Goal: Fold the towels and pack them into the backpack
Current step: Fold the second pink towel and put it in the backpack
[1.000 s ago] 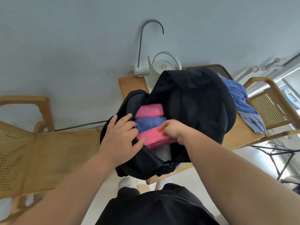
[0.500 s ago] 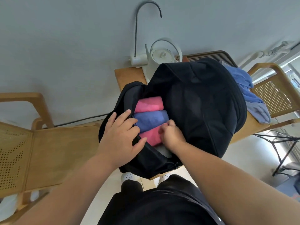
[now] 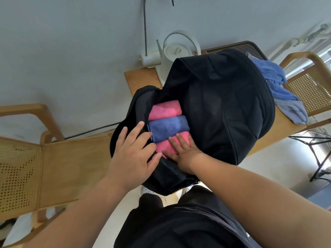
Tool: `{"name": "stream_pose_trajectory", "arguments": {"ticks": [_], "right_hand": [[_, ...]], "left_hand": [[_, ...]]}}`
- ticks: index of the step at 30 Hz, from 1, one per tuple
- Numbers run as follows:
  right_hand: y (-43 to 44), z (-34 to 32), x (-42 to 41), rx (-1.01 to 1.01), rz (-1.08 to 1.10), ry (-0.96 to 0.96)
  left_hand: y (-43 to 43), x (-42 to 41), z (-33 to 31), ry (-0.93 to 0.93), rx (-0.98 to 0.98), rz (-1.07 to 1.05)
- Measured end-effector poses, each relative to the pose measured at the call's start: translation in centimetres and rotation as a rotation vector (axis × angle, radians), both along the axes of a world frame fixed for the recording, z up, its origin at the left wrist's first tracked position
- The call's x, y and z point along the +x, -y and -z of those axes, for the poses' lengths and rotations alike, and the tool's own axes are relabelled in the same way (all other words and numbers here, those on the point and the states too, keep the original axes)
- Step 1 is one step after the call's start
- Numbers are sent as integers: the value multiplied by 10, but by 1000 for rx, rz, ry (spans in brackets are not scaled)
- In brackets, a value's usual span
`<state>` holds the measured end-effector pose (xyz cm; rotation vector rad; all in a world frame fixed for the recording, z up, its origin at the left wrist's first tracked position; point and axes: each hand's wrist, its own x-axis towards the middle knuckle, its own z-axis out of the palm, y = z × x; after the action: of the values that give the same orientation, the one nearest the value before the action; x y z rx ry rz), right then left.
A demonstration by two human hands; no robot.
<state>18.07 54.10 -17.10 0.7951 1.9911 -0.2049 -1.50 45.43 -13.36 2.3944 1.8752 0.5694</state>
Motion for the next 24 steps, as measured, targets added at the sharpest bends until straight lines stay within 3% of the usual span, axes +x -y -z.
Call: {"name": "stream_pose_trajectory", "arguments": {"ticks": [8,14,20,24], "right_hand": [[-2,30,-17,-31,33,-7],[0,22,-20,-27,52,9],[0,-19,-10,7,135,-113],[5,-26,-6,74,231,52]], "left_hand": [[3,-2,3,-25,-9,-3],[2,-6,-1,-45,-22,2],[-2,-2,-4,-37,-5,-12],[-5,5,-2,-35,-8,-31]]}}
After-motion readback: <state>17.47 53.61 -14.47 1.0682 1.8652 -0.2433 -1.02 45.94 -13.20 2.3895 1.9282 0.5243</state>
